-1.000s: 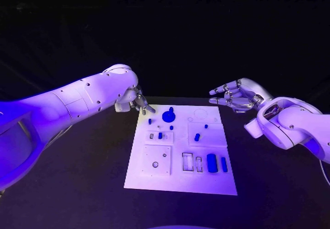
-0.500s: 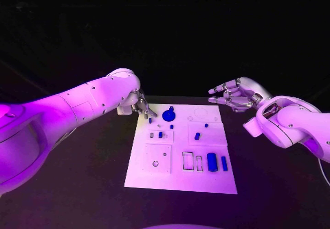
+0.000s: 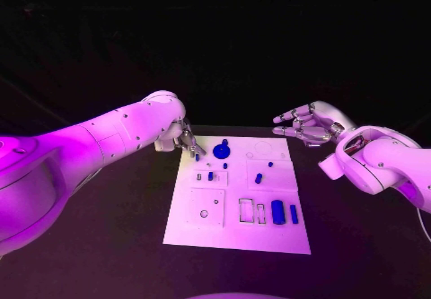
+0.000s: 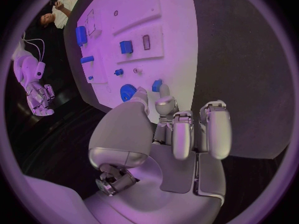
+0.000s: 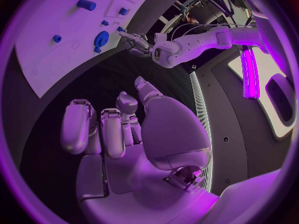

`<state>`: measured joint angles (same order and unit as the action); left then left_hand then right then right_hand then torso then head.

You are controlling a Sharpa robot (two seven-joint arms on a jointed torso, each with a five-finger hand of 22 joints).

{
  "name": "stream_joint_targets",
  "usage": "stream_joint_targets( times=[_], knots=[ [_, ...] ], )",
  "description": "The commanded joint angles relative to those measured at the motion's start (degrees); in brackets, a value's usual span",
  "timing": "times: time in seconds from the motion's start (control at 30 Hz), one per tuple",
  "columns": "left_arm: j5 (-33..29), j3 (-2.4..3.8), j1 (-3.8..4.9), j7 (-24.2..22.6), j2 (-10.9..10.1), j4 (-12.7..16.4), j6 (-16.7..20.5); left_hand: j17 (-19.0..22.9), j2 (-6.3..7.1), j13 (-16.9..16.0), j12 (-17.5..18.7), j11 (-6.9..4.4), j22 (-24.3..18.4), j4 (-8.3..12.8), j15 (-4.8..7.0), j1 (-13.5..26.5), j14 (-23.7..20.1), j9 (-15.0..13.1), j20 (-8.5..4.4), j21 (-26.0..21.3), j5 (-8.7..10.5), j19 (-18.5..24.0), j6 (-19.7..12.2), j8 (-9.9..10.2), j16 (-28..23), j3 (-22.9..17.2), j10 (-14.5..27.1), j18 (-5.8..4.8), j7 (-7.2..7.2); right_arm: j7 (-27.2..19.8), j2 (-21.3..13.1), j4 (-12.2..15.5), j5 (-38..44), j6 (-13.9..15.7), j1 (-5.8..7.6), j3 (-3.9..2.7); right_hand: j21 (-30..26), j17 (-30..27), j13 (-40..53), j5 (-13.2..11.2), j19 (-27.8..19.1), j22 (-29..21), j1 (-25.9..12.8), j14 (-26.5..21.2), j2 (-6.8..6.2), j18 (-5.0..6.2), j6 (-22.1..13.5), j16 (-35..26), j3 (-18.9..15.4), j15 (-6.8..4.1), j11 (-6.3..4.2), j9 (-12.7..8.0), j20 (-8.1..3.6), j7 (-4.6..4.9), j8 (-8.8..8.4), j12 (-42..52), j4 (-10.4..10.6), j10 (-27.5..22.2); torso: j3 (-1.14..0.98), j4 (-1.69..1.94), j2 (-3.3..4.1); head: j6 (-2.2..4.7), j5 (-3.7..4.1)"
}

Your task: Assemble the parts on the task board

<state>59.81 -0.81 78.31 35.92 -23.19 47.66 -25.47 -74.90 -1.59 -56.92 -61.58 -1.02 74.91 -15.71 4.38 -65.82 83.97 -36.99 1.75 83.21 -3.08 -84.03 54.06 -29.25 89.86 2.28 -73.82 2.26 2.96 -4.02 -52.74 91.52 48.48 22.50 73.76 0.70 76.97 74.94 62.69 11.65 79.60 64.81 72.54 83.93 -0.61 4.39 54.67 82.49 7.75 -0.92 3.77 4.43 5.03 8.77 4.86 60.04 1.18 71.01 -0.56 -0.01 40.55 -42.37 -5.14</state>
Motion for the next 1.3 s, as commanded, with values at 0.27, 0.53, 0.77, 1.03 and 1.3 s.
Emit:
stream_joint_targets(
  times=[0.27, 0.53, 0.77, 1.03, 1.3],
  knots=[
    [-0.35, -0.07, -0.29, -0.63, 0.46, -0.5, -0.58, -15.1, -0.29, -0.05, -0.25, -0.11, 6.5, 0.54, 0.21, -1.08, 6.03, 0.14, -0.05, 0.27, 0.14, -2.33, 0.57, -0.2, 0.14, -0.06, -0.4, -0.11, -0.03, -0.3, 0.05, 0.08, 0.17, -0.72, -0.04, 0.0, -0.37, 5.8, -0.02, 0.18, -0.2, -0.01, 0.03, 3.86, 0.4, 0.63, 0.28, -0.2, -0.22, 0.05, -0.15, 0.02, -0.01, 0.01, 0.23, 0.38, 0.22, -0.19, 0.02, 0.0, 0.08, -0.1, 0.07],
    [-0.35, -0.09, -0.55, -0.73, 0.55, -0.47, -0.45, -15.1, -0.51, 0.02, -0.21, -0.15, 6.45, 1.01, 0.24, -1.95, 6.03, 0.24, -0.09, 0.21, 0.14, -2.29, 0.7, -0.23, 0.14, -0.15, -0.39, -0.09, -0.06, -0.29, 0.09, 0.09, 0.19, -0.72, -0.04, 0.0, -0.37, 5.8, -0.02, 0.18, -0.2, -0.01, 0.03, 3.86, 0.4, 0.63, 0.28, -0.2, -0.22, 0.05, -0.15, 0.02, -0.01, 0.01, 0.23, 0.38, 0.22, -0.19, -0.01, -0.02, 0.04, -0.28, 0.08],
    [-0.33, -0.09, -0.61, -1.05, 0.47, -0.46, 0.27, -15.1, -2.88, 0.22, -0.03, -0.4, 6.35, 3.7, 0.46, -6.48, 6.03, 0.62, -0.28, 0.07, 0.11, -2.22, 0.45, -0.01, 0.14, -2.86, -0.27, -0.05, -0.31, -0.31, 0.08, 0.09, 0.22, -0.69, -0.04, 0.0, -0.37, 5.8, -0.02, 0.18, -0.2, -0.01, 0.03, 3.86, 0.4, 0.63, 0.28, -0.2, -0.22, 0.05, -0.15, 0.02, -0.01, 0.01, 0.23, 0.38, 0.22, -0.19, -0.01, -0.02, 0.01, -0.35, 0.12],
    [-1.37, -0.09, -0.62, -2.42, -0.05, 0.23, 3.21, -15.1, -3.94, 1.27, 1.43, -0.68, 5.81, 10.16, 0.52, -14.28, 6.03, 1.14, -0.67, -0.51, -0.12, -1.97, -1.11, 0.45, 0.14, -16.04, 0.57, 0.09, -0.13, -0.28, 0.09, 0.03, 0.23, -0.81, -0.04, 0.0, -0.37, 5.8, -0.02, 0.18, -0.2, -0.01, 0.03, 3.86, 0.4, 0.63, 0.28, -0.2, -0.22, 0.05, -0.15, 0.02, -0.01, 0.01, 0.23, 0.38, 0.22, -0.19, 0.0, -0.01, 0.0, -0.5, 0.11],
    [-4.48, -0.07, -0.56, -3.12, -2.94, 4.1, 5.87, -15.1, 3.29, 1.99, 1.61, -0.43, 5.76, 11.83, 0.39, -6.07, 6.03, -0.35, -0.39, -0.84, -0.04, -1.98, -1.72, -2.79, 0.14, -35.37, -0.07, 0.15, -0.03, -0.09, 0.0, -0.05, 0.23, -1.12, -0.04, 0.0, -0.43, 5.72, -0.01, 0.33, -0.23, -0.11, 0.17, 3.84, 0.45, 0.64, 0.3, -0.28, -0.29, 0.03, -0.15, 0.03, -0.02, 0.01, 0.25, 0.43, 0.24, -0.19, -0.05, 0.08, -0.09, -0.59, 0.24]
  ],
)
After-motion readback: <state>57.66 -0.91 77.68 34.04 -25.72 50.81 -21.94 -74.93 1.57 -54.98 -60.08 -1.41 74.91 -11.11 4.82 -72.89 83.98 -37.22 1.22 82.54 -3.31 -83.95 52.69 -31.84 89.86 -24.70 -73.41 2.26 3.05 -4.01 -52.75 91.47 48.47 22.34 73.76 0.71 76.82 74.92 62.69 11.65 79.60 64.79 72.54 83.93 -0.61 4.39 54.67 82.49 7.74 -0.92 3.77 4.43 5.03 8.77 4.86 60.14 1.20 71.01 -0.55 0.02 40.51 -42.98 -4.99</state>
